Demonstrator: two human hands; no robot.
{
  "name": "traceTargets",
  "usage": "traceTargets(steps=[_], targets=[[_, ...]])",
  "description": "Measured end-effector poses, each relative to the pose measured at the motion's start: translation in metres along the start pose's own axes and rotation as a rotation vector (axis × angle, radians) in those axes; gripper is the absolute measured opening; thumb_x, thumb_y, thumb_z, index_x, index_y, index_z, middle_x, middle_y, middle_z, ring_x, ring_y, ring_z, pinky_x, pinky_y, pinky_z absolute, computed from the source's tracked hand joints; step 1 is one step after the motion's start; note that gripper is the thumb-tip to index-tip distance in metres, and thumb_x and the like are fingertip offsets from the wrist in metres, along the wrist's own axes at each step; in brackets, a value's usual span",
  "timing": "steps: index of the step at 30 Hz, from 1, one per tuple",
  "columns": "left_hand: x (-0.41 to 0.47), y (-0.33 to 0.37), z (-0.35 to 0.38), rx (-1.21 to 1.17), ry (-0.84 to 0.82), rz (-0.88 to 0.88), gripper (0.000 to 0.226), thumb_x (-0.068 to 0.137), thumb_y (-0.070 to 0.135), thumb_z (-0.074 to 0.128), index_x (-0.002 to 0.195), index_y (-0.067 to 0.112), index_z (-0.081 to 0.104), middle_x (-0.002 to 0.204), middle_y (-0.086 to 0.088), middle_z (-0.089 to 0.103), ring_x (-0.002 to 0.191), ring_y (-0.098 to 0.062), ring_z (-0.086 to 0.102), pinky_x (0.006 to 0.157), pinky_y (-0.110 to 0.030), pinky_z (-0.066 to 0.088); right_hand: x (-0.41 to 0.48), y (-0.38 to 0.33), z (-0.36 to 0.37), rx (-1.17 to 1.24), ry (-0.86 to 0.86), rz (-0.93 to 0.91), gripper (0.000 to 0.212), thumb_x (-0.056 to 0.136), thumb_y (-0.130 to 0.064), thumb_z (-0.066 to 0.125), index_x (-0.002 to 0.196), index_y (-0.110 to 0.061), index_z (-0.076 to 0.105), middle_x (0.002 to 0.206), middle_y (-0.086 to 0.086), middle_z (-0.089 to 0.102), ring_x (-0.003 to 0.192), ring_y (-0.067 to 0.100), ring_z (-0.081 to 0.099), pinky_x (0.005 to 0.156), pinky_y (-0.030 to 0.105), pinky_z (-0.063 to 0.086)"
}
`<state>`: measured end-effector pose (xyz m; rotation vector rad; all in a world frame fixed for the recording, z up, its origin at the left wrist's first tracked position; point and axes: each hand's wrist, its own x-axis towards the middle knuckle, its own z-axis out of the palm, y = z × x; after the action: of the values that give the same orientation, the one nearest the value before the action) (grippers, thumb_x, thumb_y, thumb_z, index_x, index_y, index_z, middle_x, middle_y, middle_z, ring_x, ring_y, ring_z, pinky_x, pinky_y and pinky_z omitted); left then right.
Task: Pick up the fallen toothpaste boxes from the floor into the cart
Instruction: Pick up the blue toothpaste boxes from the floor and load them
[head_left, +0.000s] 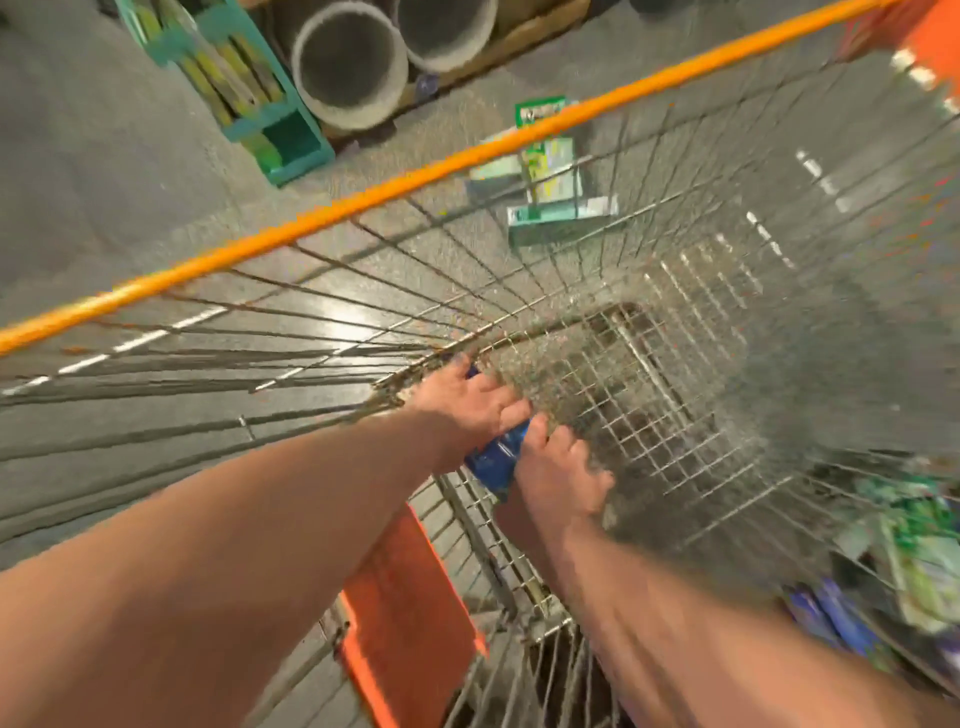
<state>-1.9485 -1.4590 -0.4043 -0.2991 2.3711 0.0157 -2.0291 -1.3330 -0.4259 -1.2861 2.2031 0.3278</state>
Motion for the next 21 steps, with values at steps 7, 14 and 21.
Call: traceTargets(steps=[7, 14, 21], targets=[[0.022, 0.001, 0.066, -0.010, 0.057, 0.097, 0.060, 0.101, 0.017, 0.054, 0.152, 0.024, 0.024, 0.150, -0.002, 0.039, 0.145, -0.031, 0.030, 0.120, -0.065, 0.012, 0.001, -0.028, 0.060, -0.048, -0.110, 0.127, 0.110, 0.082, -0.063, 0.064, 0.156, -0.015, -0.002, 0.149, 0.011, 0.028, 0.134, 0.026, 0.034, 0.092, 0.049, 0.039], [0.028, 0.002, 0.087, -0.039, 0.085, 0.159, 0.075, 0.091, 0.024, 0.070, 0.152, 0.029, 0.026, 0.148, 0.003, 0.041, 0.142, -0.030, 0.031, 0.121, -0.064, 0.009, -0.009, -0.035, 0.076, -0.027, -0.093, 0.151, 0.120, 0.074, -0.073, 0.067, 0.156, -0.013, 0.003, 0.139, 0.008, 0.033, 0.126, 0.023, 0.040, 0.087, 0.043, 0.045], [0.030, -0.015, 0.089, -0.089, 0.052, 0.222, 0.098, 0.076, 0.043, 0.080, 0.154, 0.036, 0.022, 0.150, 0.011, 0.037, 0.144, -0.024, 0.029, 0.123, -0.059, 0.005, -0.015, -0.031, 0.082, 0.046, -0.108, 0.100, 0.119, 0.079, -0.081, 0.052, 0.157, -0.016, -0.009, 0.158, 0.009, 0.020, 0.141, 0.025, 0.029, 0.102, 0.046, 0.038]])
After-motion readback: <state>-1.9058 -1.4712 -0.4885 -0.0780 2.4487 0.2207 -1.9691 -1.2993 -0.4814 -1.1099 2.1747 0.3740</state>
